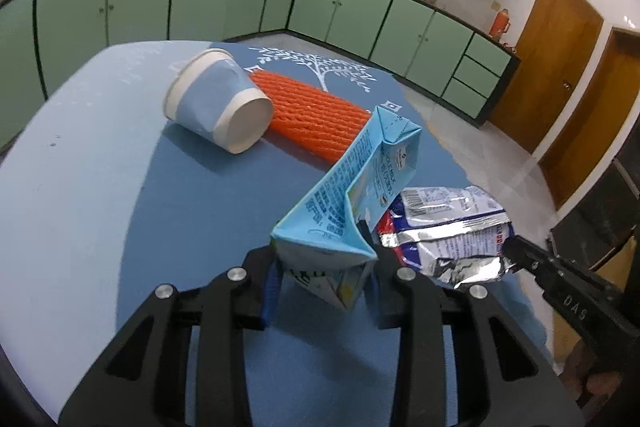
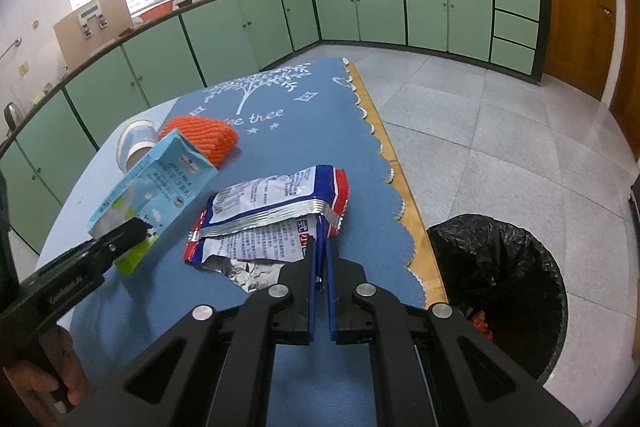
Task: Collect trash
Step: 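Carry both over the black bin and open both tools to drop them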
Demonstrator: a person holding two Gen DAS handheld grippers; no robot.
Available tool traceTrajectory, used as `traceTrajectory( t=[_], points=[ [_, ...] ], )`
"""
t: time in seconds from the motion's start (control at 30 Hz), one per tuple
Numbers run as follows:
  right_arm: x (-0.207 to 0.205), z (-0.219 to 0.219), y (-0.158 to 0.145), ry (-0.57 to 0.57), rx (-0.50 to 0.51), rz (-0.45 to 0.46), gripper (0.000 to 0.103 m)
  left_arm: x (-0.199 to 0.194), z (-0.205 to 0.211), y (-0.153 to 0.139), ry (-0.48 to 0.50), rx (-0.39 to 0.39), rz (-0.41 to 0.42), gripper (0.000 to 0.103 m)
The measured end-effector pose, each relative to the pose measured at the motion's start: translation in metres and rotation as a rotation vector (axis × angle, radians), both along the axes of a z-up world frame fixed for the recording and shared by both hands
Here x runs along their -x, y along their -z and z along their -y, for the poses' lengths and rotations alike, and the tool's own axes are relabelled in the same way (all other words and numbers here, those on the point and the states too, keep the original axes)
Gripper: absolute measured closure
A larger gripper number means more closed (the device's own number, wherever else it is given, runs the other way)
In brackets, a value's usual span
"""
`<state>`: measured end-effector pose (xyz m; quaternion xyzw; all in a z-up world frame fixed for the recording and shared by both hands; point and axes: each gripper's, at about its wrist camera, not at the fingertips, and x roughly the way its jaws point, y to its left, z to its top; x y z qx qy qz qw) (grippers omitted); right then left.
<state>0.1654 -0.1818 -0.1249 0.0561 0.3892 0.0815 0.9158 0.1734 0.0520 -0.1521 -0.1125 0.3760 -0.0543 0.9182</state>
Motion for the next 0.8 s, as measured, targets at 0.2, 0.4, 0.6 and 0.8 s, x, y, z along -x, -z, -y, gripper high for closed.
traceTrajectory(
  t=[0.2, 0.4, 0.6, 0.8],
  points=[
    [0.002, -0.001, -0.003, 0.001, 0.005, 0.009, 0.1, 0.005, 0.008, -0.008, -0.014, -0.042, 0.011, 0.071],
    [0.006, 0.0, -0.015, -0.001, 0.007, 0.046, 0.1, 0.012, 0.013, -0.018, -0.004, -0.054, 0.029, 0.071],
    [0.012, 0.012, -0.034, 0.021, 0.011, 0.089, 0.101, 0.017, 0.017, -0.031, 0.006, -0.046, 0.051, 0.071],
    [0.022, 0.037, -0.047, 0.071, 0.011, 0.119, 0.101, 0.022, 0.034, -0.044, 0.047, -0.045, 0.079, 0.071]
  ],
)
